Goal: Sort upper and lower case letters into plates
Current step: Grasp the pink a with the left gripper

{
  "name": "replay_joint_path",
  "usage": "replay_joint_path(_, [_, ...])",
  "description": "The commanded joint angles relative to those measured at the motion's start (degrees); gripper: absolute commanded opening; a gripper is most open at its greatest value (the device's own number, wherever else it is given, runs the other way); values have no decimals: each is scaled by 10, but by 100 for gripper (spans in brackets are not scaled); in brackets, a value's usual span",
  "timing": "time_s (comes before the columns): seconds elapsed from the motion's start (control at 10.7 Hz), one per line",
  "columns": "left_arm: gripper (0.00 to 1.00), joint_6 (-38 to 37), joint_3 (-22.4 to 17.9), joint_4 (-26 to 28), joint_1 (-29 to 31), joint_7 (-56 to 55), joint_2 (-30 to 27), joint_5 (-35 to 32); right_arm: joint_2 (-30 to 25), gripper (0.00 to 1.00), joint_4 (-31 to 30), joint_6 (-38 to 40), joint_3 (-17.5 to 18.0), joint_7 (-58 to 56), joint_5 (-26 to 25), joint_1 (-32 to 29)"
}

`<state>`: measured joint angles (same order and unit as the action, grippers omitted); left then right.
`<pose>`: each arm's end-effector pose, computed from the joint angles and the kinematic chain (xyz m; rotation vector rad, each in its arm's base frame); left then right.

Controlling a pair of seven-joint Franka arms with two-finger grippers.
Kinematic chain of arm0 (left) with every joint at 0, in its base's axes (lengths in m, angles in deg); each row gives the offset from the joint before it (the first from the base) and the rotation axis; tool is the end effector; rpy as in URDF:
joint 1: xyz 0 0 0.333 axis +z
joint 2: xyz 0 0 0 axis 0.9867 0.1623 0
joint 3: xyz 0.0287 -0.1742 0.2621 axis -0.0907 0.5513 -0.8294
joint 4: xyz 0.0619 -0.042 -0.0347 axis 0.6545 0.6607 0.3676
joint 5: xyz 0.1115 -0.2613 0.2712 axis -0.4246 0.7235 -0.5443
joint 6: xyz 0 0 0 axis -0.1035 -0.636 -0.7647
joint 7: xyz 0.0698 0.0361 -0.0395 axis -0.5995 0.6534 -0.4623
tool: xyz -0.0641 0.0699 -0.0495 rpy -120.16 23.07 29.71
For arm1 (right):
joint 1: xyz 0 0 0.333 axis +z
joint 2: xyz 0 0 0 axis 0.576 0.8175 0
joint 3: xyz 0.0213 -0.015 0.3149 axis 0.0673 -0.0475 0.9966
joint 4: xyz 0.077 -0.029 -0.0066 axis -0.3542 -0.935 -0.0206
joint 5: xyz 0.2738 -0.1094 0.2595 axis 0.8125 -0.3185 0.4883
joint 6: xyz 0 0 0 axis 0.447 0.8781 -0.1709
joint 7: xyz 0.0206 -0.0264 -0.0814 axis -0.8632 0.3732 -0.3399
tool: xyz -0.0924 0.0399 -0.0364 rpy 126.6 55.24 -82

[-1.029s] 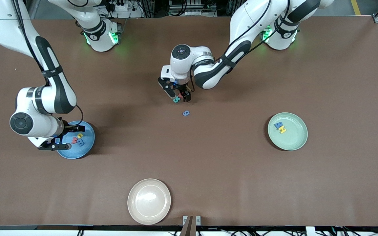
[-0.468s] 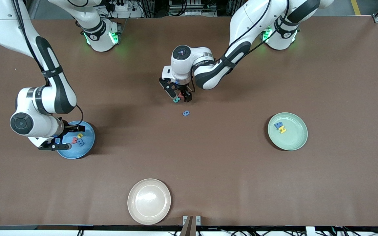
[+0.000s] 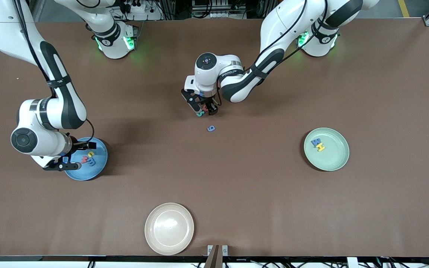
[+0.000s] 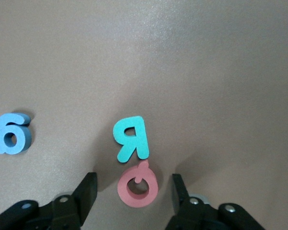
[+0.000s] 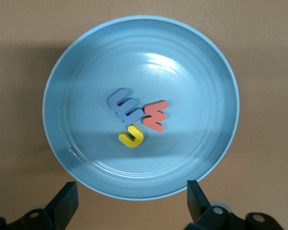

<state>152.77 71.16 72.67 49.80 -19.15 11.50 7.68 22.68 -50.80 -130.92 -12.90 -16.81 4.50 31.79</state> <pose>0.3498 -0.5659 0.1716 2.7521 -1.4041 0.0808 0.6124 -0.0266 0.2420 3.0227 0.0339 -0.3432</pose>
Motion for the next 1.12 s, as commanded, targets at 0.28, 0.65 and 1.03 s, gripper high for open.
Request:
replay_joint_path(0.28, [0,3,-2,-2,4,2,-1,-6,5,100,7,6,6,-7,-5,-8])
replay_joint_path(0.65, [0,-109,17,-4,8,-49,-62,75,5,100,11,6,8,0,52,13])
replay_joint_path(1.03, [0,-224,17,-4,60,-66,-148,172,5,100,14,5,8,69,77,63])
